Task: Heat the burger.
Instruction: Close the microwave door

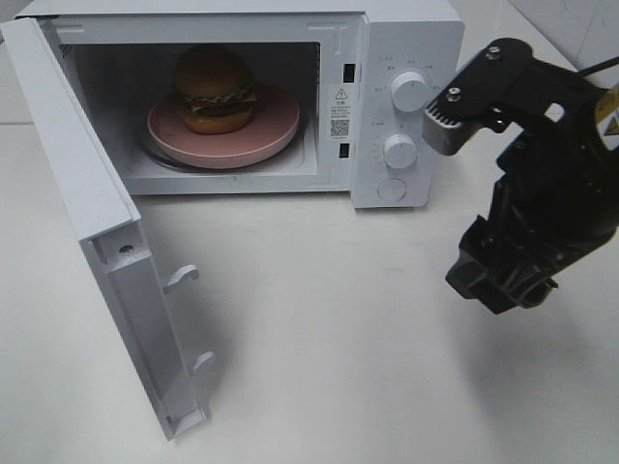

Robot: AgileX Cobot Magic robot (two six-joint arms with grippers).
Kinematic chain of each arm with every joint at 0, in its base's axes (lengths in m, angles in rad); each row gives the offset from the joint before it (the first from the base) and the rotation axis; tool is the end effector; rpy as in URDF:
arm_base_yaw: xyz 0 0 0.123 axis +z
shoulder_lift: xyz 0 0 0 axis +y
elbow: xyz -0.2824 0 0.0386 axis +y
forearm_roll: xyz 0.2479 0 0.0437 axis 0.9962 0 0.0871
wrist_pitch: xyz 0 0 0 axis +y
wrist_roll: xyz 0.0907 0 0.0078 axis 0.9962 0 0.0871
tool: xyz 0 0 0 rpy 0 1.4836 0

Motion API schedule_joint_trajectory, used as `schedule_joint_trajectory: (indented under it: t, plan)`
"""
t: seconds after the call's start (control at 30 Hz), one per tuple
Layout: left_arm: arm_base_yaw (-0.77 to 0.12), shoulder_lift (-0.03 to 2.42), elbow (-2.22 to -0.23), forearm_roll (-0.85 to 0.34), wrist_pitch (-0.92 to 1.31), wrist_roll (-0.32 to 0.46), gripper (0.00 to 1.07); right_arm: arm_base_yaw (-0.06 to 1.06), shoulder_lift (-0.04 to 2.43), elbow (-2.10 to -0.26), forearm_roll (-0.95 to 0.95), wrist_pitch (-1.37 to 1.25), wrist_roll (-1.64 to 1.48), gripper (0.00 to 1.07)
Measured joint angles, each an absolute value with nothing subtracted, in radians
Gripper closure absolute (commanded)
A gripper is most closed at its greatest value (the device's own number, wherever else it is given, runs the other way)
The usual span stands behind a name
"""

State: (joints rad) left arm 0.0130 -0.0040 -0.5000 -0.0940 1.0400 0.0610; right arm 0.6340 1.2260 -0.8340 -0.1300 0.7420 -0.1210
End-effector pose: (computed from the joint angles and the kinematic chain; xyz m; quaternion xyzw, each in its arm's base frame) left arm -0.0047 -0.0074 0.2791 0.0217 0.8455 -0.0273 0.5328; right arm 0.1919 0.1311 0.2691 -0.3877 0.8831 0.0126 0.2639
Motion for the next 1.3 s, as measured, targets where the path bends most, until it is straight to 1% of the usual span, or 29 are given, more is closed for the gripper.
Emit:
schedule_joint_trajectory:
  t: [0.07, 0.1, 0.13, 0.2, 0.43, 0.87, 0.93, 1.0, 1.03, 1.07, 1.1, 1.13, 1.17, 1.23, 1.3]
  plan:
    - [0.013, -0.004, -0.5, -0.094, 1.04, 0.061, 0.07, 0.634, 1.211, -0.834, -0.13, 0.773, -0.096, 0.34]
    - [0.013, -0.004, -0.5, -0.094, 1.04, 0.061, 0.07, 0.634, 1.182, -0.834, -0.13, 0.839, -0.056, 0.34]
    - [0.013, -0.004, -0.5, -0.094, 1.04, 0.061, 0.07, 0.634, 1.182, -0.834, -0.13, 0.839, -0.056, 0.34]
    - [0.013, -0.004, -0.5, -0.094, 1.04, 0.061, 0.07, 0.634, 1.143, -0.834, -0.13, 0.921, -0.009, 0.34]
    - [0.013, -0.004, -0.5, -0.094, 1.04, 0.061, 0.07, 0.634, 1.053, -0.834, -0.13, 1.056, 0.073, 0.34]
    - [0.013, -0.004, -0.5, -0.094, 1.04, 0.061, 0.07, 0.634, 0.874, -0.834, -0.151, 1.172, 0.137, 0.34]
    - [0.013, -0.004, -0.5, -0.094, 1.04, 0.061, 0.07, 0.615, 0.849, -0.834, -0.152, 1.182, 0.148, 0.34]
    - [0.013, -0.004, -0.5, -0.094, 1.04, 0.061, 0.07, 0.539, 0.812, -0.834, -0.154, 1.191, 0.153, 0.34]
    - [0.013, -0.004, -0.5, -0.094, 1.04, 0.061, 0.07, 0.539, 0.812, -0.834, -0.154, 1.191, 0.153, 0.34]
    - [0.013, -0.004, -0.5, -0.094, 1.04, 0.061, 0.07, 0.481, 0.786, -0.834, -0.156, 1.192, 0.151, 0.34]
    - [0.013, -0.004, -0.5, -0.094, 1.04, 0.061, 0.07, 0.457, 0.773, -0.834, -0.159, 1.192, 0.149, 0.33]
    - [0.013, -0.004, -0.5, -0.094, 1.04, 0.061, 0.07, 0.457, 0.773, -0.834, -0.159, 1.192, 0.149, 0.33]
    - [0.013, -0.004, -0.5, -0.094, 1.04, 0.061, 0.07, 0.402, 0.738, -0.834, -0.16, 1.193, 0.131, 0.31]
    - [0.013, -0.004, -0.5, -0.094, 1.04, 0.061, 0.07, 0.38, 0.723, -0.834, -0.16, 1.193, 0.126, 0.3]
    - [0.013, -0.004, -0.5, -0.094, 1.04, 0.061, 0.07, 0.318, 0.639, -0.82, -0.16, 1.191, 0.12, 0.29]
